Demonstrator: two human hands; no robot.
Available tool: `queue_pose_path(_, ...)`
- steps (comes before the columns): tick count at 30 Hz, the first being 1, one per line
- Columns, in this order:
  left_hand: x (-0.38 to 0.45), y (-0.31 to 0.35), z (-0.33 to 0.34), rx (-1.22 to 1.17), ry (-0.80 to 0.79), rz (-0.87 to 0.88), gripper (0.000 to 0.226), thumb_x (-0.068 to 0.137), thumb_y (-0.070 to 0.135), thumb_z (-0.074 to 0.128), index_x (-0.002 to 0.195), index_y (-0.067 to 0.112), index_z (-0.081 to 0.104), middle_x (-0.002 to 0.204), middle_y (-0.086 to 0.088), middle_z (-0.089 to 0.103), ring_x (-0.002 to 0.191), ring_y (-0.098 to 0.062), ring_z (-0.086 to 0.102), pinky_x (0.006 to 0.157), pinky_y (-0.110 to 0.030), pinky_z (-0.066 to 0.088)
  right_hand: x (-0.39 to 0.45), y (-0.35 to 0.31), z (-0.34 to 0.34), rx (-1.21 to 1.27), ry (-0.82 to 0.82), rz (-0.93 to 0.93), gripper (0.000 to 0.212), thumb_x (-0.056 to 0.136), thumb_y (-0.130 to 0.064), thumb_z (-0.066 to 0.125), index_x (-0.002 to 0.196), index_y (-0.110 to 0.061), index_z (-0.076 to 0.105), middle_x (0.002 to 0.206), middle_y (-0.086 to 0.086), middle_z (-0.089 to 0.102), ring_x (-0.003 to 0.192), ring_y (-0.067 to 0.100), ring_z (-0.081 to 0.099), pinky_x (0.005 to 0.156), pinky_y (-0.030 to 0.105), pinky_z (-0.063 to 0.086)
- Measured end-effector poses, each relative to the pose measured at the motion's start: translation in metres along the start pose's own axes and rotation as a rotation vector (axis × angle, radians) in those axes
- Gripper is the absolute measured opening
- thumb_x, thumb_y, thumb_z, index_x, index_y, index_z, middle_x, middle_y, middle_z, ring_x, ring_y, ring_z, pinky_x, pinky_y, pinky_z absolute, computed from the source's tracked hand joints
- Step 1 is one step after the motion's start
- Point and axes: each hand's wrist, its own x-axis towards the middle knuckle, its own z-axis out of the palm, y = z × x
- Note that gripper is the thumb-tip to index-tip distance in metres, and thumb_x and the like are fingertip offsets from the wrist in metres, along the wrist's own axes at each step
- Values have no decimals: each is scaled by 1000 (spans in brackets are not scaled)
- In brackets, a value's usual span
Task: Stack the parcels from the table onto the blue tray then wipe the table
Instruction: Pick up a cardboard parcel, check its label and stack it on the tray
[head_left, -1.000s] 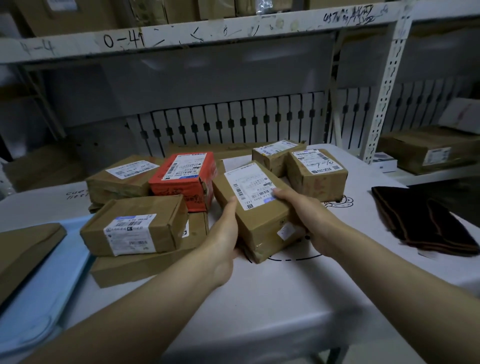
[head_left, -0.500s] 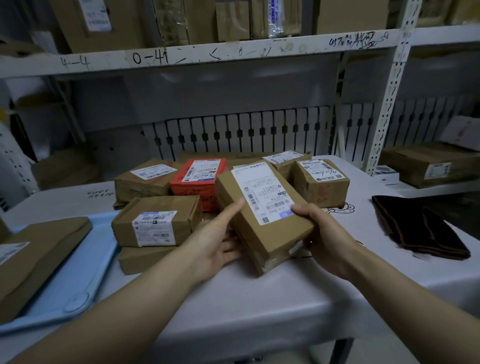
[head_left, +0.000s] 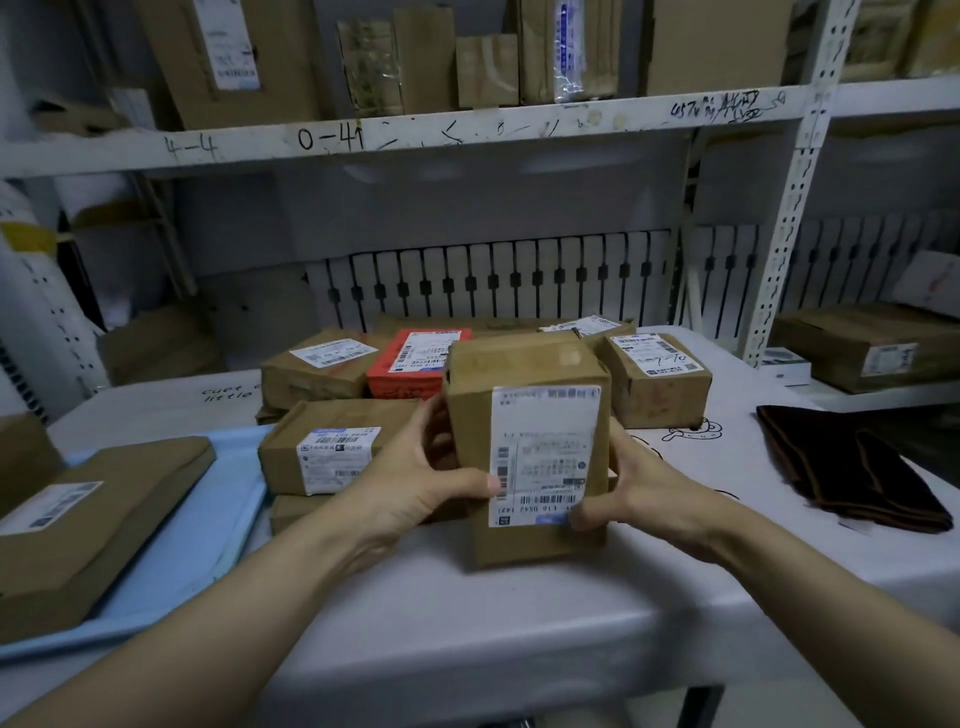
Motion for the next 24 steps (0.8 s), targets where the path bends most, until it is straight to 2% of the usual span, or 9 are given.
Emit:
queue_pose_path(4,-7,5,-9,49,-30,63,91,68,-8,81,132,45,45,122,7,68,114,-9,63,88,-22,56,-1,-3,6,-78,47,-117,92,68,10,78,127,-45,34,129,-7,54,119,-5,50,84,6,46)
queue_pose_path(7,-11,7,-13,44,-43,93,97,61,0,81,140,41,42,126,10,67,116,-7,62,101,-32,51,-1,-2,6,-94,64,-159,87,70,17,75,121,-42,35,129,-11,51,105,-26,47,80,-3,40)
queue_pose_path(10,-13,10,-17,71,-16,112,111,58,3,85,150,33,29,141,13,54,128,-3,52,110,-33,43,-1,0,5,-115,77,-172,93,68,11,79,127,-45,33,133,-14,48,110,-25,44,88,1,41)
queue_pose_path(13,-15,15,-24,200,-12,156,122,61,11,91,151,45,16,149,15,41,134,-4,45,109,-30,42,1,2,5,-140,108,-180,101,62,0,83,140,-36,32,140,-11,46,125,-12,42,100,10,40)
queue_pose_path(17,-13,22,-26,472,26,256,118,63,31,91,149,50,13,155,19,19,139,-9,33,109,-29,37,2,-1,7,-180,174,-230,102,54,-10,80,143,-30,34,140,-4,41,126,-9,39,89,-1,35)
queue_pose_path(18,-13,23,-25,507,33,277,118,60,35,90,149,50,13,153,25,16,141,-10,30,113,-35,36,2,-3,7,-196,189,-242,103,54,-12,80,143,-30,34,139,-4,39,125,-9,39,93,2,36)
queue_pose_path(20,-12,24,-24,561,35,297,119,59,38,88,149,49,13,150,31,14,144,-12,25,116,-43,33,2,-6,6,-270,221,-258,103,53,-15,81,143,-32,34,136,-6,37,127,2,37,107,21,39)
queue_pose_path(22,-11,24,-23,625,46,315,118,63,31,90,151,45,13,154,25,14,145,-9,18,118,-37,26,2,-8,4,-377,250,-266,105,56,-13,86,145,-32,34,133,-9,35,126,9,32,111,34,36)
queue_pose_path(24,-11,24,-23,655,59,326,118,65,27,90,152,43,12,156,20,15,146,-5,14,115,-29,22,2,-11,3,-489,272,-294,109,56,-14,89,148,-30,33,134,-9,34,124,10,29,112,34,32)
